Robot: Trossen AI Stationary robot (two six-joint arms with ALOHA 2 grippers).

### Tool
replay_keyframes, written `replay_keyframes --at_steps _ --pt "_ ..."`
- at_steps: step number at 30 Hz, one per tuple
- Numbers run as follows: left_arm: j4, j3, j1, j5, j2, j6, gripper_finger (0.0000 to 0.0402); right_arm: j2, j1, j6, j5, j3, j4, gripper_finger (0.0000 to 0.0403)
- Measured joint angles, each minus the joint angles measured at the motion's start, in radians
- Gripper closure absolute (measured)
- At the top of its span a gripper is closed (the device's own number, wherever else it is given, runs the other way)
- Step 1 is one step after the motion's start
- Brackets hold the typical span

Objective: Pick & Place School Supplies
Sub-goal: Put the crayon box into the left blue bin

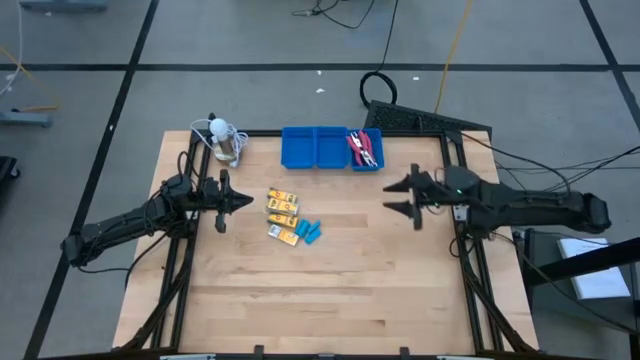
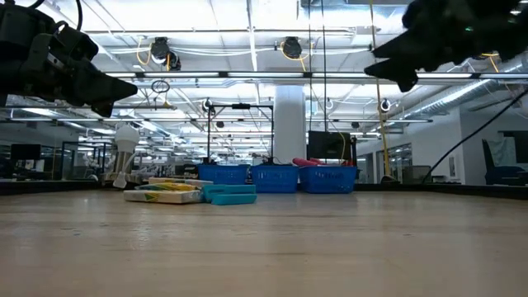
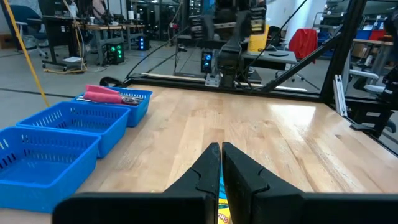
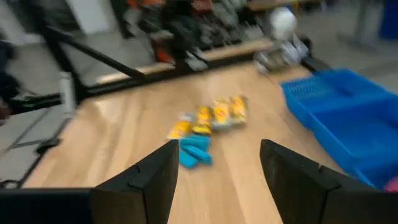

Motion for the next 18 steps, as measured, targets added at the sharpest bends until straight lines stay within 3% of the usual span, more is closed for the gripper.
replay_keyframes --at_steps 5,10,14,18 --pt "0.0 0.0 0.0 0.0 0.0 0.0 0.0382 -0.171 0.051 -0.072 0.001 -0.152 0.094 0.0187" --pt "0.011 0.0 0.0 0.0 0.0 0.0 0.0382 -0.365 0.054 -0.073 0.003 -0.217 0.086 0.0192" --pt "0.027 0.0 0.0 0.0 0.0 0.0 0.0382 -0.506 0.054 -0.09 0.007 -0.249 0.026 0.0193" --pt "0.03 0.0 0.0 0.0 0.0 -0.01 0.0382 -0.615 0.055 -0.083 0.083 -0.278 -0.048 0.0195"
